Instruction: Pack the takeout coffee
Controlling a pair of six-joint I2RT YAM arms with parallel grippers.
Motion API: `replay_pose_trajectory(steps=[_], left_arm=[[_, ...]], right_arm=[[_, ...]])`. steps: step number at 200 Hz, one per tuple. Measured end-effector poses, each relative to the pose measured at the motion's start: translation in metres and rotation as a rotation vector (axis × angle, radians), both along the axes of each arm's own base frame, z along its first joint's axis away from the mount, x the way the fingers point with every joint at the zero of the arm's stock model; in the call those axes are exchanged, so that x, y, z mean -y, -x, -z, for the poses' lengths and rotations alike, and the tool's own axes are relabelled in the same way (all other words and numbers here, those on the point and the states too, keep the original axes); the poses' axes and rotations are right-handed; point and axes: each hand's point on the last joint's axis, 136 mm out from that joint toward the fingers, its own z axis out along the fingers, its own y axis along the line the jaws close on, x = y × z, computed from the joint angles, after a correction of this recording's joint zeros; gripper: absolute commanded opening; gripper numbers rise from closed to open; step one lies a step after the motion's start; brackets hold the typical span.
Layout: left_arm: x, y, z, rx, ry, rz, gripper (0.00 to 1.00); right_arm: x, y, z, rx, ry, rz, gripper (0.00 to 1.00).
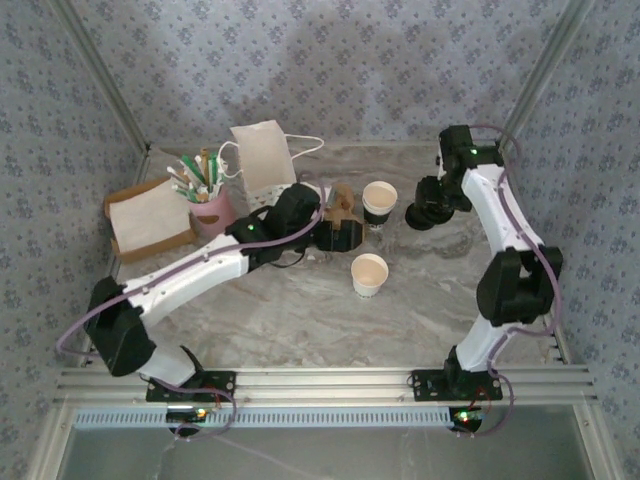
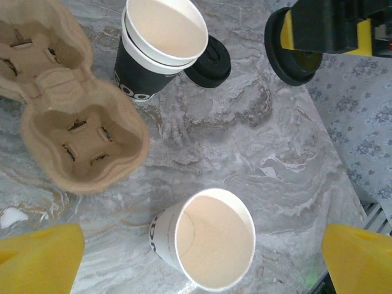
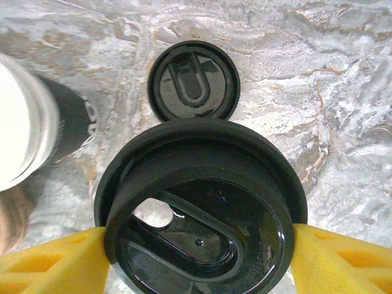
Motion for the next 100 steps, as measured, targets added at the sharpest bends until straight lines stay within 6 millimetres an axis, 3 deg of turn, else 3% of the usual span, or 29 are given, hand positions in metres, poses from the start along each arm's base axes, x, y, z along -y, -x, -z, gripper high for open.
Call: replay_pose_trajectory(steps=[31, 53, 100], left_arm=[[-0.013, 0.02, -0.016, 0.039, 0.023, -0.014, 0.99], [-0.027, 0.032, -0.019, 0.046, 0.033, -0.033, 0.99], [-0.066, 0.047, 0.008, 0.006, -0.01, -0.11, 1.0]], right_arm=[[-0.018, 0.031, -0.027, 0.052, -0.011, -0.053, 0.75], [-0.042, 0.053, -0.037, 0.068, -0.029, -0.121, 0.75], [-0.102, 0.097, -0.026, 0.012, -0.053, -0.297, 0.75]])
